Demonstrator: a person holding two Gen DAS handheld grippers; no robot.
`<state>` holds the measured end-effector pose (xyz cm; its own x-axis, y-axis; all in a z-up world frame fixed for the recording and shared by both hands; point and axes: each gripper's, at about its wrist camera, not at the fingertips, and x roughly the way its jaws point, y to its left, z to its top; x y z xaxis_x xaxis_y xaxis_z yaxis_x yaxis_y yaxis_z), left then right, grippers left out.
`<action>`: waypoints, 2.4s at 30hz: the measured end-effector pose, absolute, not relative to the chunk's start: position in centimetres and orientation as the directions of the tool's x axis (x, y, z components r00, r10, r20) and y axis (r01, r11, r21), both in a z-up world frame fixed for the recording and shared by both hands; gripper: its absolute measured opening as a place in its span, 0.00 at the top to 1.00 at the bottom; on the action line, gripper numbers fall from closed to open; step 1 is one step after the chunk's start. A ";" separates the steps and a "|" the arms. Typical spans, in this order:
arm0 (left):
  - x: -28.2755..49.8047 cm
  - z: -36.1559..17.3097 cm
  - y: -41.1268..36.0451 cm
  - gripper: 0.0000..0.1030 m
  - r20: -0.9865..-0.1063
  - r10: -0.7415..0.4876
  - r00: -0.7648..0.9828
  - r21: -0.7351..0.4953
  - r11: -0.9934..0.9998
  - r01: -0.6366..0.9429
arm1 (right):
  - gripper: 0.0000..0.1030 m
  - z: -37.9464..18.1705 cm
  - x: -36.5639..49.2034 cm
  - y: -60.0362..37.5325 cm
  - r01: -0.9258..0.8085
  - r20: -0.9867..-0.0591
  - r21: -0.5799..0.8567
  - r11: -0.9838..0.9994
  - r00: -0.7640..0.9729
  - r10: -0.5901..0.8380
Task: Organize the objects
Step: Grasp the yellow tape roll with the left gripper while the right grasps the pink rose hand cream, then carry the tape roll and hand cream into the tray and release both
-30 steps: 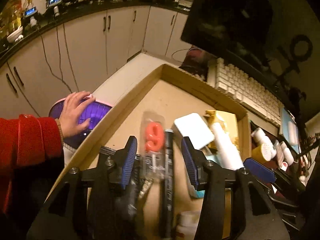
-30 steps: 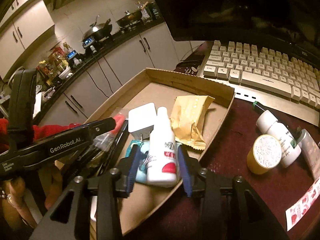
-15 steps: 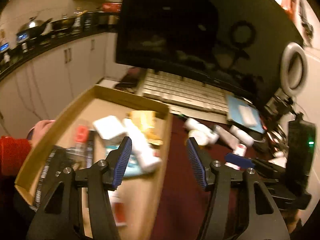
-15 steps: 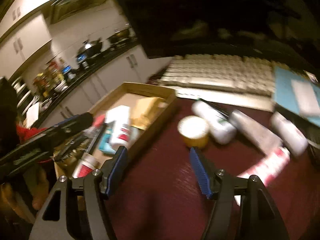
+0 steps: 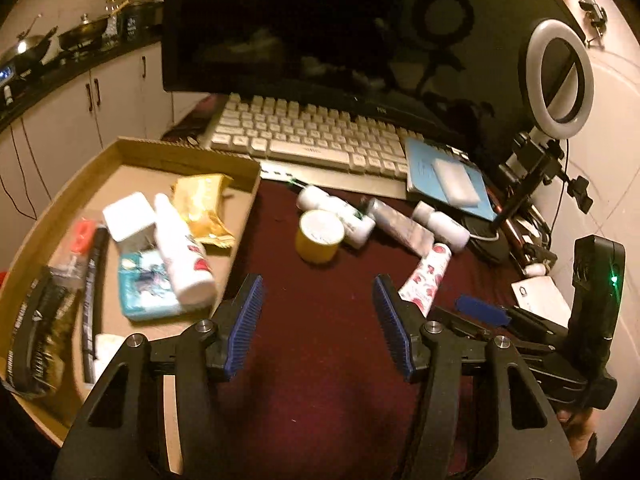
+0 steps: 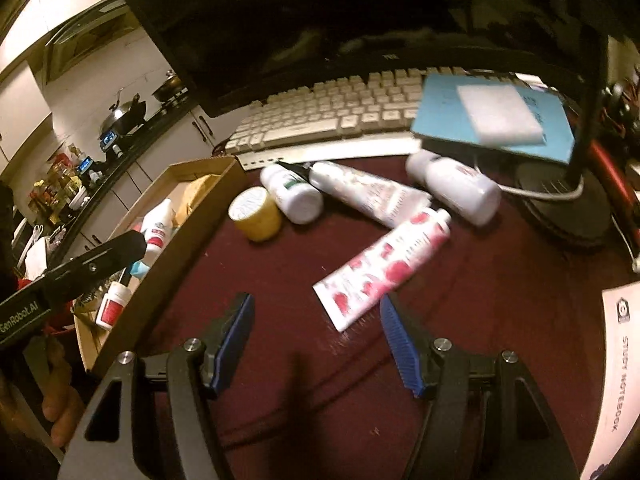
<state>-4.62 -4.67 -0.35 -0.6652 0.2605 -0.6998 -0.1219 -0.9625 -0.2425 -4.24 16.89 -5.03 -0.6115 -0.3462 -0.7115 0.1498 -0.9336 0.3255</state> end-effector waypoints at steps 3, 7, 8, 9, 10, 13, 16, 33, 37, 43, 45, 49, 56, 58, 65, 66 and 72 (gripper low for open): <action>-4.7 -0.6 -4.4 0.45 -0.707 0.273 -0.653 -0.254 -0.959 -0.126 | 0.36 -5.1 -3.8 17.7 0.133 -0.712 0.328 -0.935 -0.616 -0.337; -5.0 -1.0 -4.3 0.45 -0.718 0.276 -0.639 -0.263 -0.957 -0.118 | 0.36 -5.3 -3.7 18.3 0.121 -0.711 0.336 -0.934 -0.618 -0.336; -5.0 -1.1 -4.4 0.45 -0.719 0.278 -0.636 -0.267 -0.957 -0.116 | 0.36 -5.3 -3.8 18.3 0.122 -0.711 0.336 -0.934 -0.617 -0.337; -5.2 -1.2 -4.4 0.45 -0.722 0.281 -0.632 -0.271 -0.956 -0.115 | 0.37 -5.2 -3.8 18.3 0.123 -0.710 0.337 -0.933 -0.618 -0.338; -5.4 -1.3 -4.4 0.45 -0.725 0.287 -0.627 -0.279 -0.954 -0.114 | 0.37 -5.2 -3.9 18.3 0.124 -0.709 0.337 -0.933 -0.618 -0.338; -6.0 -1.5 -4.4 0.45 -0.730 0.293 -0.618 -0.286 -0.951 -0.114 | 0.36 -5.2 -4.5 18.3 0.115 -0.717 0.332 -0.936 -0.615 -0.329; -7.1 -1.7 -4.3 0.45 -0.738 0.281 -0.613 -0.269 -0.956 -0.115 | 0.36 -5.7 -5.6 18.6 0.069 -0.733 0.346 -0.936 -0.603 -0.315; -14.5 -4.9 -1.0 0.45 -0.807 0.078 -0.585 -0.038 -0.996 -0.080 | 0.30 -6.3 -9.9 16.3 -0.051 -0.782 0.211 -0.976 -0.607 -0.138; -15.5 -5.7 -1.1 0.45 -0.811 0.092 -0.578 -0.050 -0.995 -0.088 | 0.33 -6.4 -10.4 15.8 -0.045 -0.783 0.164 -0.985 -0.614 -0.103; -15.8 -6.1 -0.1 0.62 -0.801 0.016 -0.598 0.034 -0.997 -0.073 | 0.53 -6.3 -10.3 15.7 -0.050 -0.786 0.108 -0.993 -0.616 -0.054; -15.4 -6.0 -0.3 0.62 -0.795 0.032 -0.606 0.019 -0.997 -0.078 | 0.57 -6.2 -10.3 15.7 -0.044 -0.788 0.105 -0.994 -0.613 -0.055; -13.7 -6.1 0.0 0.61 -0.795 0.066 -0.603 0.005 -0.993 -0.115 | 0.63 -6.1 -9.8 15.9 -0.023 -0.785 0.148 -0.989 -0.610 -0.103; -9.5 -5.9 -0.2 0.62 -0.791 0.108 -0.602 -0.023 -0.989 -0.147 | 0.70 -5.5 -7.3 14.9 0.058 -0.773 0.182 -0.982 -0.609 -0.179; -8.2 -5.6 -0.7 0.62 -0.786 0.119 -0.607 -0.042 -0.989 -0.139 | 0.70 -4.9 -6.4 14.1 0.081 -0.758 0.151 -0.985 -0.630 -0.168; -5.1 -3.8 -1.9 0.62 -0.745 0.168 -0.646 -0.097 -0.985 -0.143 | 0.70 -3.9 -5.3 13.2 0.120 -0.733 0.149 -0.981 -0.653 -0.191; -4.7 -3.7 -2.0 0.62 -0.744 0.173 -0.645 -0.105 -0.984 -0.144 | 0.70 -4.0 -5.3 13.2 0.121 -0.734 0.154 -0.981 -0.651 -0.195; -3.0 -3.1 -3.1 0.62 -0.732 0.204 -0.650 -0.155 -0.979 -0.132 | 0.70 -3.6 -4.3 13.0 0.137 -0.715 0.161 -0.978 -0.667 -0.211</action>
